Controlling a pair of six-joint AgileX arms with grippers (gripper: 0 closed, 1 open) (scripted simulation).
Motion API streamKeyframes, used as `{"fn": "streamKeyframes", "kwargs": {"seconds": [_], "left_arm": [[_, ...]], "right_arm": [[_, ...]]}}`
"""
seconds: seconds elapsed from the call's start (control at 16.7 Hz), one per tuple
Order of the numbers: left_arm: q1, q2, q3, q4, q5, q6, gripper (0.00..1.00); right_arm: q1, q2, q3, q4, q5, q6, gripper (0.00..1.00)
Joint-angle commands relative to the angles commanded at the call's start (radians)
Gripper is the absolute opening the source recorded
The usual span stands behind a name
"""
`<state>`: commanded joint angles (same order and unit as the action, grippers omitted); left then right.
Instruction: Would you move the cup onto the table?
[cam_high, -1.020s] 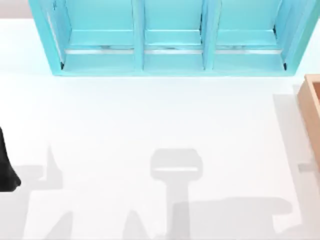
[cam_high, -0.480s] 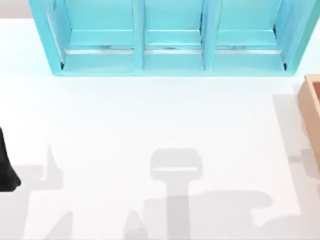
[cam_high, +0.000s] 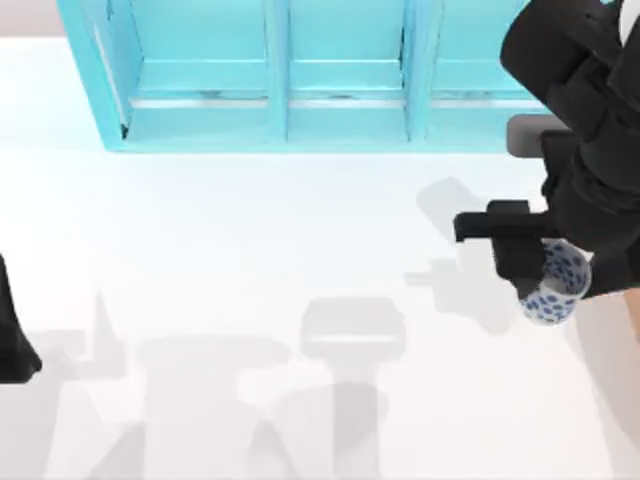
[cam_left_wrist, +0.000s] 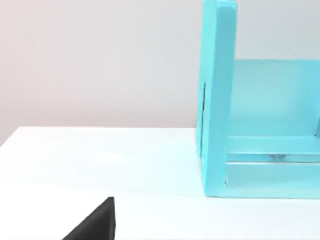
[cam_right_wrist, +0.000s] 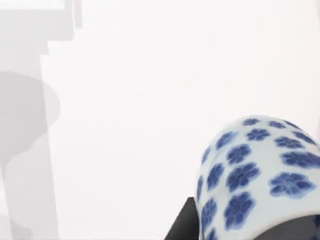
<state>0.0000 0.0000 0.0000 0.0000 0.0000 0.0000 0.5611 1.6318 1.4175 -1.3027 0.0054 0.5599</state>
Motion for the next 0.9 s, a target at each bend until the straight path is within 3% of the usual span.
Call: {"fn": "streamKeyframes", "kwargs": {"seconds": [0.18, 0.36, 0.9], "left_arm": [[0.000, 0.000, 0.000, 0.000, 0.000, 0.000, 1.00], [0.000, 0.000, 0.000, 0.000, 0.000, 0.000, 1.00], [0.000, 0.000, 0.000, 0.000, 0.000, 0.000, 1.00]], "right_arm": [[0.187, 0.134, 0.120, -0.009, -0.007, 0.185, 0.00], [0.281, 0.234, 0.206, -0.018, -0.011, 0.279, 0.00], [0.294, 0.268, 0.220, -0.003, -0.010, 0.315, 0.00]]}}
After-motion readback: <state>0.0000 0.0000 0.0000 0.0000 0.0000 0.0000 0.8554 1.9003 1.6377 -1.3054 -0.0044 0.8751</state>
